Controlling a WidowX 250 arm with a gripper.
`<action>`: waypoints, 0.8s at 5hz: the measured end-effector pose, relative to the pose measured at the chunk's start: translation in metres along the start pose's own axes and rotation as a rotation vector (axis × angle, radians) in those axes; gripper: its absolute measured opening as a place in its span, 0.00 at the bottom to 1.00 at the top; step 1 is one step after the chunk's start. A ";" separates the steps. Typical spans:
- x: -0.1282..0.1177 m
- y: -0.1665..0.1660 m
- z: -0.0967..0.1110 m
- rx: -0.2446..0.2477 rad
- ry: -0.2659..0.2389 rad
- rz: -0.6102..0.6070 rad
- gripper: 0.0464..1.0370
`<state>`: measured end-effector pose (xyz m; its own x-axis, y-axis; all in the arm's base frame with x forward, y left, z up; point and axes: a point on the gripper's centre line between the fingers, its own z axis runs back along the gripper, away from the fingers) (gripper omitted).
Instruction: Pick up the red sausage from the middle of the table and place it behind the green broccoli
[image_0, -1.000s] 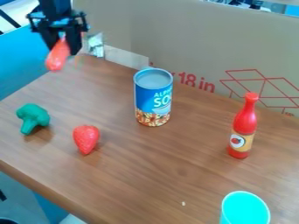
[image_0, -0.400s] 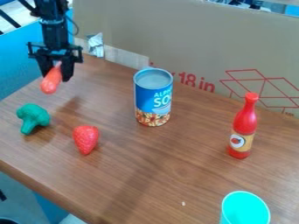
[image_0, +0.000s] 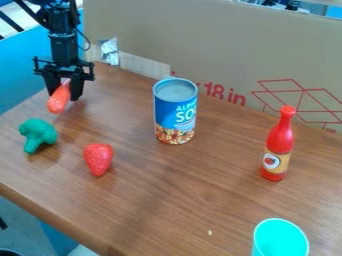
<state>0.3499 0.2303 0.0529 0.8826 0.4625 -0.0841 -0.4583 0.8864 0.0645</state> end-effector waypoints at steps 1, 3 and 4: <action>0.007 0.002 -0.007 0.000 0.016 0.014 0.53; 0.020 0.008 -0.012 0.048 0.027 0.010 0.58; 0.016 0.010 -0.013 0.072 0.061 -0.022 0.88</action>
<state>0.3587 0.2467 0.0395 0.8835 0.4449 -0.1466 -0.4280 0.8939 0.1331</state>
